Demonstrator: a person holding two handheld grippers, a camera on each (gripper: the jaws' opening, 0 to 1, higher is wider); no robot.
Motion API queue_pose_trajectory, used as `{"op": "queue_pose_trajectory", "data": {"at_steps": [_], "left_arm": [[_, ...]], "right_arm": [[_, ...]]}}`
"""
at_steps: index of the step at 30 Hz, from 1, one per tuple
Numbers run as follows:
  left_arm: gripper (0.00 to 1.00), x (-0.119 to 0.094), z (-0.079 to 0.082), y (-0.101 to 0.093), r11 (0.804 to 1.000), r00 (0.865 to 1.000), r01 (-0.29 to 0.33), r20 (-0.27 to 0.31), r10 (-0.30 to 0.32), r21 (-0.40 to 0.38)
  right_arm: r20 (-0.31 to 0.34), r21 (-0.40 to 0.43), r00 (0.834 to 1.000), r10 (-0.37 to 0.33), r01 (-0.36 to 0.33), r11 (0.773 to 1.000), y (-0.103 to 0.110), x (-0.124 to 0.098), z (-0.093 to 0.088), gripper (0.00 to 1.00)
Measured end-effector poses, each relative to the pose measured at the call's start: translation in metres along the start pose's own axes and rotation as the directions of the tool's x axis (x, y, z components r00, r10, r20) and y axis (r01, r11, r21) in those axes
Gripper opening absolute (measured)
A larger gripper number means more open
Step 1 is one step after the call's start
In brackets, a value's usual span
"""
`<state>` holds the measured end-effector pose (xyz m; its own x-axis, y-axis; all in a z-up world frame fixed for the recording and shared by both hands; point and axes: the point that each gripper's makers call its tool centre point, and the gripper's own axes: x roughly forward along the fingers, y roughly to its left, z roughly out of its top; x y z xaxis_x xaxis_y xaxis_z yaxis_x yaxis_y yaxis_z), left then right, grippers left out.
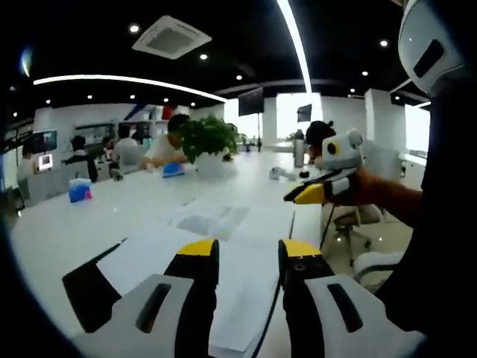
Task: Flip through the bound document one page at a time
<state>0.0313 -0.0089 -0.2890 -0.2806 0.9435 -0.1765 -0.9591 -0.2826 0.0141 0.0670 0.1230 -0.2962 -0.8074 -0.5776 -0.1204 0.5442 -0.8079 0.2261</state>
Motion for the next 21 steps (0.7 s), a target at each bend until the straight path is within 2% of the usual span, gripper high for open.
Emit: {"op": "queue_pose_trajectory", "data": {"at_steps": [1,5,6,8,11,13,16,19,21], "left_arm": [[0.32,-0.001,0.000,0.001,1.000,1.000,-0.004,0.002,0.004,-0.005],[0.34,-0.004,-0.001,0.003,1.000,1.000,-0.028,-0.009,0.028,0.003],[0.35,-0.005,-0.002,0.001,0.999,1.000,-0.016,-0.022,0.017,0.045],[0.36,-0.008,-0.007,0.003,0.996,0.998,-0.030,-0.057,0.035,0.089],[0.36,-0.012,-0.006,0.006,0.995,0.996,-0.049,-0.070,0.055,0.085],[0.35,-0.014,-0.004,0.005,0.997,0.997,-0.054,-0.054,0.057,0.059],[0.35,-0.017,-0.003,0.002,0.998,0.997,-0.057,-0.040,0.059,0.034],[0.35,-0.019,-0.006,-0.001,0.997,0.997,-0.067,-0.039,0.068,0.026],[0.35,-0.019,-0.010,-0.003,0.997,0.996,-0.073,-0.048,0.075,0.035]], "right_arm": [[-0.002,0.002,1.000,-0.005,0.005,1.000,-0.002,-0.003,0.001,0.33],[0.007,-0.028,1.000,-0.007,0.007,1.000,-0.006,-0.018,0.008,0.33],[0.030,-0.022,1.000,0.009,-0.009,1.000,-0.006,-0.022,0.013,0.34],[0.046,-0.017,0.999,0.013,-0.012,1.000,-0.009,-0.027,0.018,0.39],[0.054,-0.021,0.999,-0.009,0.010,1.000,-0.018,-0.032,0.021,0.51],[0.038,-0.058,0.999,-0.034,0.037,0.998,-0.025,-0.036,0.016,0.53],[0.028,-0.056,0.998,-0.052,0.053,0.997,-0.032,-0.042,0.012,0.57],[0.028,-0.050,0.998,-0.053,0.055,0.997,-0.032,-0.048,0.010,0.56],[0.041,-0.048,0.997,-0.070,0.071,0.996,-0.036,-0.055,0.011,0.50]]}}
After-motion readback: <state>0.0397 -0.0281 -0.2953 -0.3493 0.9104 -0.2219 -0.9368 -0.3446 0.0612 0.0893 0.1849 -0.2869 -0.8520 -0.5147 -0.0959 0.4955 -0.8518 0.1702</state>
